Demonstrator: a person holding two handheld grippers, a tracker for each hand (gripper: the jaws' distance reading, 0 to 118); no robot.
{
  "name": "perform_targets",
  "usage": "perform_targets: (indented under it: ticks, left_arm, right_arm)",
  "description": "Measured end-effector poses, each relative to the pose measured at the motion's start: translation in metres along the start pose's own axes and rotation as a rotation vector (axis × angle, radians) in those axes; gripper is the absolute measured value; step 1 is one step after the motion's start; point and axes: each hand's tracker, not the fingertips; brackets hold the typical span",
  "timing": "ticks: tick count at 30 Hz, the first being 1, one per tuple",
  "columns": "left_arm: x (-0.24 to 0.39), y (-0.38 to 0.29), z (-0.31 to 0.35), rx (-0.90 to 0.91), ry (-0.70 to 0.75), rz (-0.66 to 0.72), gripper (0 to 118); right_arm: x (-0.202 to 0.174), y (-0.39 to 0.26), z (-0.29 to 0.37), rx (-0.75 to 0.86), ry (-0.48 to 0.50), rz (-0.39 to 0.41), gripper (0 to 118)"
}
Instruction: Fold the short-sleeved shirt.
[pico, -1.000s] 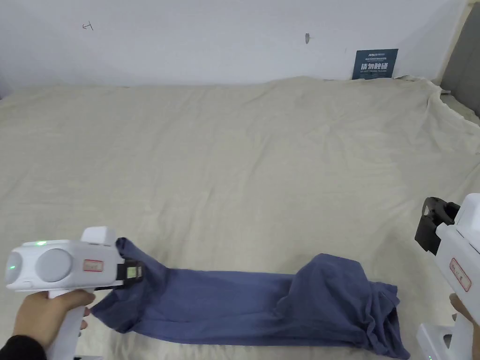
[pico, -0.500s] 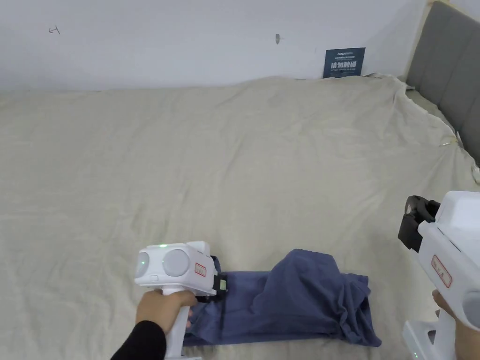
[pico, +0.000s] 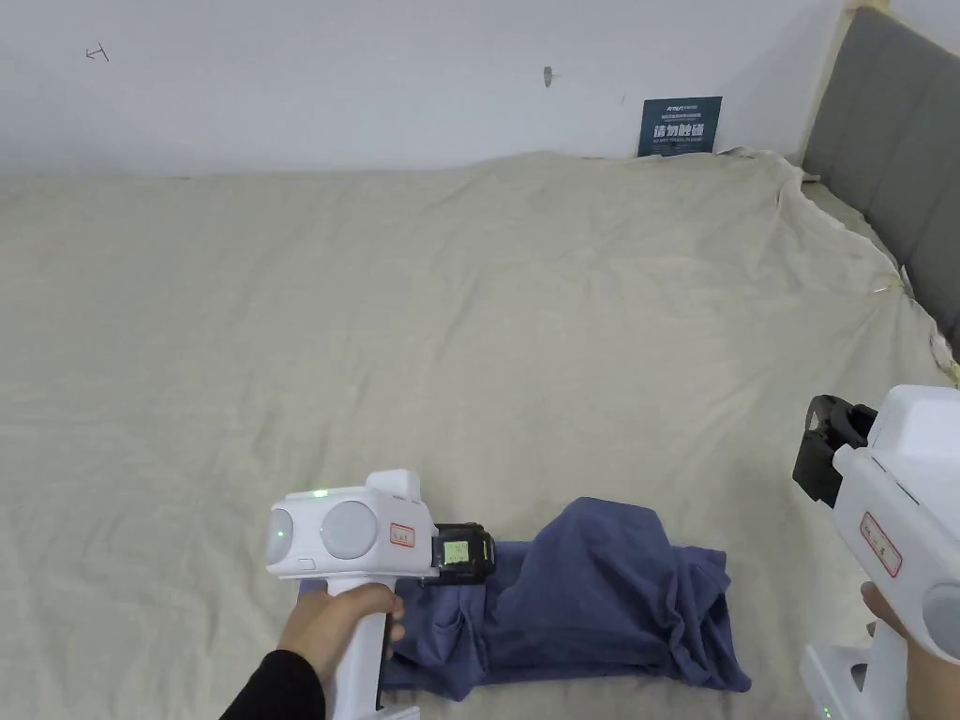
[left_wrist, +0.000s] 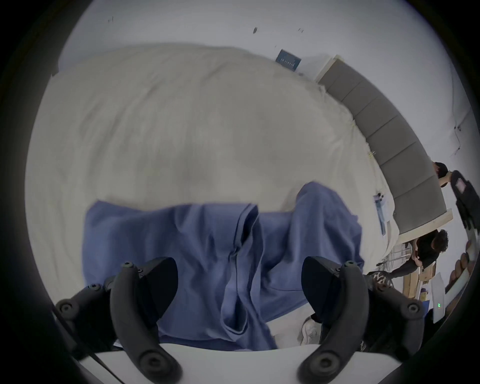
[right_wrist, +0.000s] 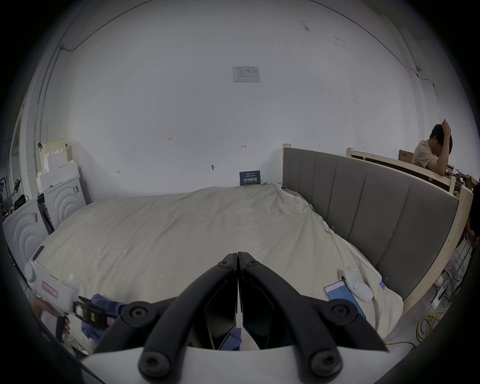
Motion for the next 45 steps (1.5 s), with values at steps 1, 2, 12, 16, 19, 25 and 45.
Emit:
perform_targets:
  ticks: [1,2,12,16,19,25,45]
  left_arm:
    - [-0.001,0.003,0.012,0.033,-0.001,-0.016,102]
    - [-0.003,0.005,0.024,0.072,0.010,-0.017,102]
    - [-0.047,-0.014,0.063,0.323,0.160,-0.049,3]
    - [-0.058,-0.032,0.042,0.320,0.207,-0.082,0]
    - [-0.062,-0.044,0.021,0.281,0.202,-0.059,0]
    - [-0.048,-0.069,-0.025,0.205,0.226,-0.137,0]
    - [0.050,-0.080,-0.066,0.162,0.107,-0.292,0]
  right_arm:
    - [-0.005,0.002,0.002,0.004,0.001,0.002,0]
    - [-0.006,0.004,0.003,0.007,0.004,0.001,0]
    - [-0.014,0.009,0.004,0.019,0.022,0.004,0]
    - [-0.014,0.008,0.004,0.016,0.019,0.002,0]
    - [-0.015,0.008,0.006,0.010,0.017,0.001,0]
    - [-0.005,0.003,0.003,-0.002,0.009,0.002,0]
    - [0.016,0.000,0.008,-0.014,-0.034,-0.020,0]
